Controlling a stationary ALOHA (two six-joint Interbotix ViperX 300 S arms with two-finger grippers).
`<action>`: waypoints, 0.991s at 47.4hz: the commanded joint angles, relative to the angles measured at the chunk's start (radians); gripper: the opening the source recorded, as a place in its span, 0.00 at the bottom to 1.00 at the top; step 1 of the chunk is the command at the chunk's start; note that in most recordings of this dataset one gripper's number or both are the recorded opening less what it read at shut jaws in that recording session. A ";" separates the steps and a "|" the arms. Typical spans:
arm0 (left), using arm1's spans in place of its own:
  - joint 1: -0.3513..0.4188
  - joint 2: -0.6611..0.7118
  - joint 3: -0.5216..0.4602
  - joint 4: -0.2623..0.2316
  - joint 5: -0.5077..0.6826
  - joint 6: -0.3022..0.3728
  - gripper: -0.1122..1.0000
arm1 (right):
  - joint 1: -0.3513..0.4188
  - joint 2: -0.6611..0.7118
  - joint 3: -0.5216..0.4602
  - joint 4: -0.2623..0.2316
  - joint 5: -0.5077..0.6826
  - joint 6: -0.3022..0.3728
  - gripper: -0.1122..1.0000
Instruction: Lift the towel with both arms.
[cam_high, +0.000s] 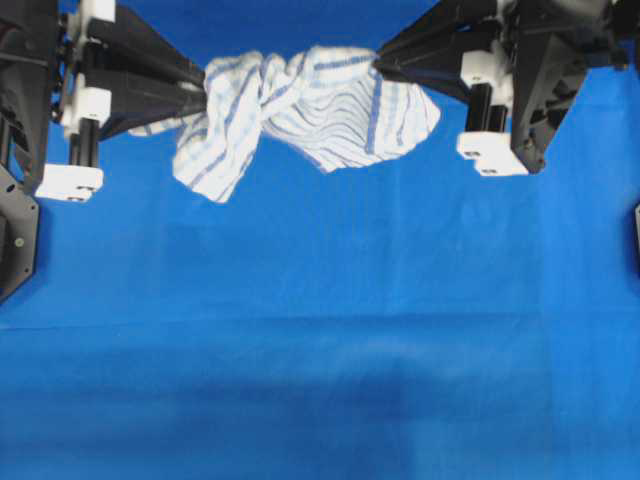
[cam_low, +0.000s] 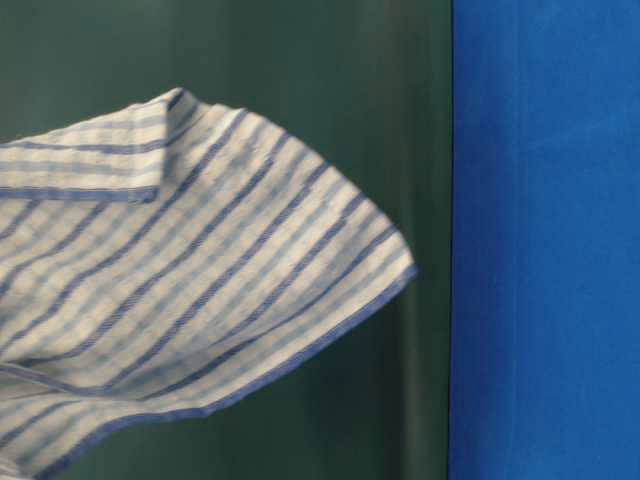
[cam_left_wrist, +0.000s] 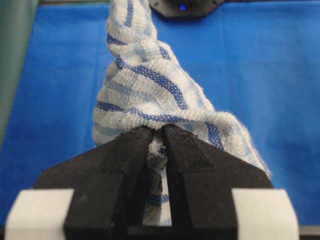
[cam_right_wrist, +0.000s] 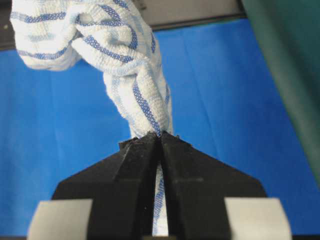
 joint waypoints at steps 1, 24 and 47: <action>0.005 -0.005 -0.029 0.002 -0.003 0.000 0.15 | 0.005 -0.018 -0.032 -0.005 0.000 -0.008 0.14; 0.006 0.002 -0.029 0.002 -0.003 0.000 0.16 | 0.015 -0.017 -0.032 -0.003 -0.002 -0.020 0.14; -0.003 0.006 0.032 0.000 -0.038 -0.011 0.90 | 0.017 -0.011 0.015 -0.008 0.003 -0.008 0.68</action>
